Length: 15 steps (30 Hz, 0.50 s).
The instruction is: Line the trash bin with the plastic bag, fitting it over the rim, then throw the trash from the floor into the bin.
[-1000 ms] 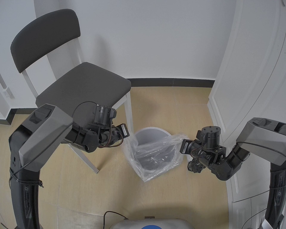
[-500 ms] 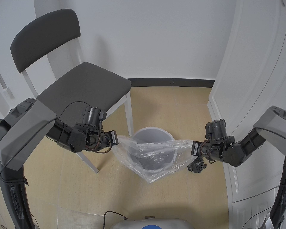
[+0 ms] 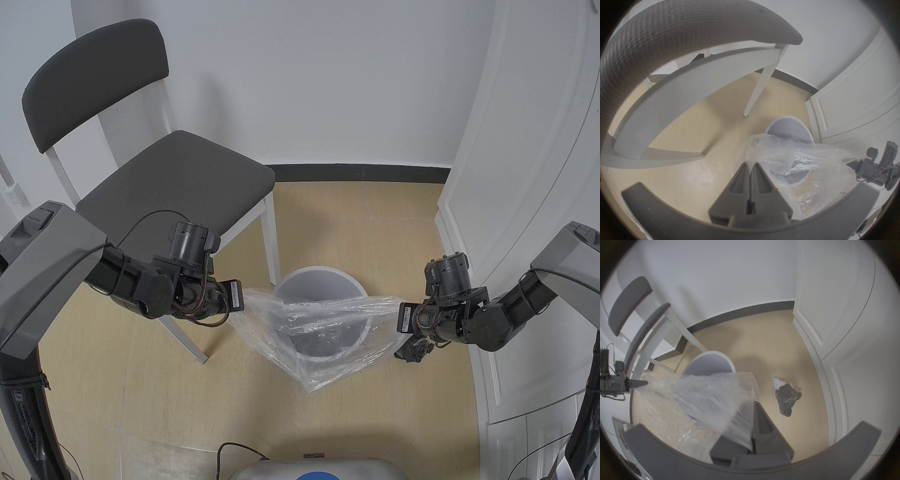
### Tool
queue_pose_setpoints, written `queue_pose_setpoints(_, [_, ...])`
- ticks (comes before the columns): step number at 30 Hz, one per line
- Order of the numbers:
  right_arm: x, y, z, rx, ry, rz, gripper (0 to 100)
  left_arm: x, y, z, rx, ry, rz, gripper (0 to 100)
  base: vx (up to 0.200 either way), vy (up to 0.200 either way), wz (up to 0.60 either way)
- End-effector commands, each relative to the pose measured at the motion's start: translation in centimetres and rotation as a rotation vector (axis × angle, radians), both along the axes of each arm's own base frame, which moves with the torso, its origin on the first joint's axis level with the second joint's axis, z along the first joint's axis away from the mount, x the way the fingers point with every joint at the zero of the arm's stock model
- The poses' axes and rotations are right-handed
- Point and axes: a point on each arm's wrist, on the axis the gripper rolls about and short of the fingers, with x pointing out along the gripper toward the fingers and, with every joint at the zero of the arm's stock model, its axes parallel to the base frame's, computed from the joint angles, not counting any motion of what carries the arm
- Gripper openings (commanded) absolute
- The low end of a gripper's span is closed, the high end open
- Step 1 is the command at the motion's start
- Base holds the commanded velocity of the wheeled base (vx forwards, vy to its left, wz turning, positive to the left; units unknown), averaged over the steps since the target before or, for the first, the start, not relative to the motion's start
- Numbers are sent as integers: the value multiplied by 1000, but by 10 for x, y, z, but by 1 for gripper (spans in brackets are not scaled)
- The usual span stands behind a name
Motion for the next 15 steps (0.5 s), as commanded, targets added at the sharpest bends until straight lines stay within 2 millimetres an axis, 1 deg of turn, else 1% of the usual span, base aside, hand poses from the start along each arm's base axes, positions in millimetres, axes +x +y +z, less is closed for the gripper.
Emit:
queue_pose_setpoints(1, [4,6,-24,-25,52,7,0,2,-3,-16,21,36,-11,0,0,0,0])
queue_pose_setpoints(2, [4,6,-25,-26,53,7,0,2,-3,-17,23,40,-11,0,0,0,0])
queue_pose_setpoints(3, [5,7,-27,-26,55,7,0,4,-4,-24,28,54,-12,0,0,0,0])
queue_pose_setpoints(4, [5,7,-27,-26,55,7,0,4,-4,-24,28,54,-12,0,0,0,0])
queue_pose_setpoints(9, [16,11,-41,-24,54,-14,0,23,-11,-58,98,63,55,0,0,0,0])
queue_pose_setpoints(12, [20,12,-53,-23,37,-23,0,32,-14,-74,144,56,101,0,0,0,0])
queue_pose_setpoints(15, [25,12,-63,-17,9,-31,0,36,-15,-82,152,42,115,0,0,0,0])
